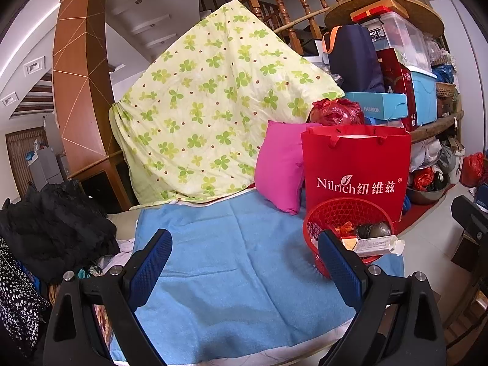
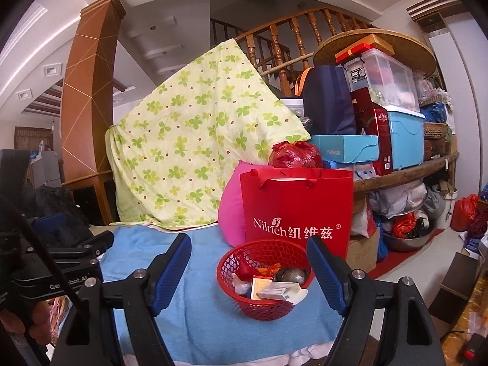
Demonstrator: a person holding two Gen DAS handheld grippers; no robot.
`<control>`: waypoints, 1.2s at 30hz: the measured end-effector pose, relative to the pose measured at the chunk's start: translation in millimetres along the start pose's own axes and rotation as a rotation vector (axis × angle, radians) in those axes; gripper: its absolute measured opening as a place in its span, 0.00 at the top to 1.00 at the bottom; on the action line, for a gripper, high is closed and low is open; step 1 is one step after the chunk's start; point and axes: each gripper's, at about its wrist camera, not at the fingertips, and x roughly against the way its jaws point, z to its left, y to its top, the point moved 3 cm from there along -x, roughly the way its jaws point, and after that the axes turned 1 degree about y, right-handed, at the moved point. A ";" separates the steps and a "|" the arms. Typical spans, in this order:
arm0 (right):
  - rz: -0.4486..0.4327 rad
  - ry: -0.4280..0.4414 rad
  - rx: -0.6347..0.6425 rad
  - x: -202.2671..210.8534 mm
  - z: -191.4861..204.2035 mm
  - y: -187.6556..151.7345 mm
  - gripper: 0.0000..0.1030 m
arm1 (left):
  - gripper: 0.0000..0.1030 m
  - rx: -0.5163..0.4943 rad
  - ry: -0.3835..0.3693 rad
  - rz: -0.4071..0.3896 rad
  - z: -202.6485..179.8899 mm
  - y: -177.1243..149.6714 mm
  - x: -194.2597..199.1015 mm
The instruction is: Collect trash
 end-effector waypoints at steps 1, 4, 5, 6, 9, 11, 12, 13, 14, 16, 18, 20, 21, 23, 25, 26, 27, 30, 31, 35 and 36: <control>-0.001 -0.003 0.001 0.3 0.0 0.0 0.22 | 0.07 0.000 0.000 -0.002 -0.1 0.7 0.9; -0.003 -0.006 0.000 0.8 -2.2 0.7 0.22 | 0.07 -0.001 0.002 -0.009 -0.5 1.6 2.9; -0.003 -0.005 -0.001 0.2 -2.6 0.9 0.21 | 0.07 -0.002 0.001 -0.009 -0.7 1.8 3.0; -0.002 -0.005 -0.002 -0.4 -3.8 1.2 0.21 | 0.07 -0.003 0.001 -0.009 -1.1 2.1 3.4; -0.002 -0.003 -0.001 0.0 -3.8 1.4 0.21 | 0.07 -0.004 -0.001 -0.010 -1.8 2.8 4.3; -0.004 -0.006 0.001 0.2 -4.1 1.8 0.21 | 0.07 -0.007 -0.002 -0.014 -2.6 4.8 5.7; -0.004 -0.007 -0.001 0.1 -4.6 1.9 0.21 | 0.07 -0.008 -0.005 -0.015 -3.0 5.6 6.4; -0.003 -0.005 -0.003 -0.1 -4.3 1.8 0.21 | 0.07 -0.009 -0.006 -0.016 -3.7 6.2 7.3; -0.004 -0.004 -0.003 -0.3 -4.2 1.9 0.20 | 0.07 -0.011 -0.007 -0.017 -4.3 6.8 8.1; -0.009 -0.009 -0.004 -0.1 -5.0 2.6 0.19 | 0.07 -0.014 -0.008 -0.021 -5.3 7.7 9.5; -0.014 -0.015 -0.008 1.2 -7.8 4.7 0.19 | 0.07 -0.016 -0.008 -0.023 -5.9 8.6 10.4; -0.016 -0.015 -0.012 2.6 -10.3 7.2 0.19 | 0.07 -0.015 -0.009 -0.023 -6.0 7.8 10.6; -0.016 -0.016 -0.014 2.4 -11.4 7.6 0.19 | 0.07 -0.016 -0.008 -0.022 -6.3 7.9 10.5; -0.013 -0.017 -0.016 2.7 -12.6 8.3 0.19 | 0.07 -0.015 -0.008 -0.022 -6.6 8.1 10.7; -0.011 -0.016 -0.017 3.7 -13.3 8.1 0.19 | 0.07 -0.016 -0.008 -0.022 -6.9 7.8 10.5; -0.011 -0.018 -0.016 4.0 -13.3 7.9 0.19 | 0.07 -0.016 -0.007 -0.022 -7.1 7.8 10.4; -0.012 -0.020 -0.016 4.0 -13.4 8.1 0.19 | 0.07 -0.017 -0.007 -0.021 -7.2 8.2 10.8; -0.012 -0.016 -0.016 3.6 -13.6 8.1 0.19 | 0.07 -0.015 -0.007 -0.020 -8.0 8.2 11.1; -0.013 -0.017 -0.016 3.8 -13.5 8.1 0.19 | 0.07 -0.015 -0.006 -0.021 -7.7 7.7 10.5; -0.011 -0.018 -0.017 3.5 -13.8 8.1 0.19 | 0.07 -0.016 -0.007 -0.021 -7.9 7.8 10.3; -0.012 -0.019 -0.017 3.9 -13.6 8.0 0.19 | 0.07 -0.016 -0.009 -0.021 -8.3 8.1 10.9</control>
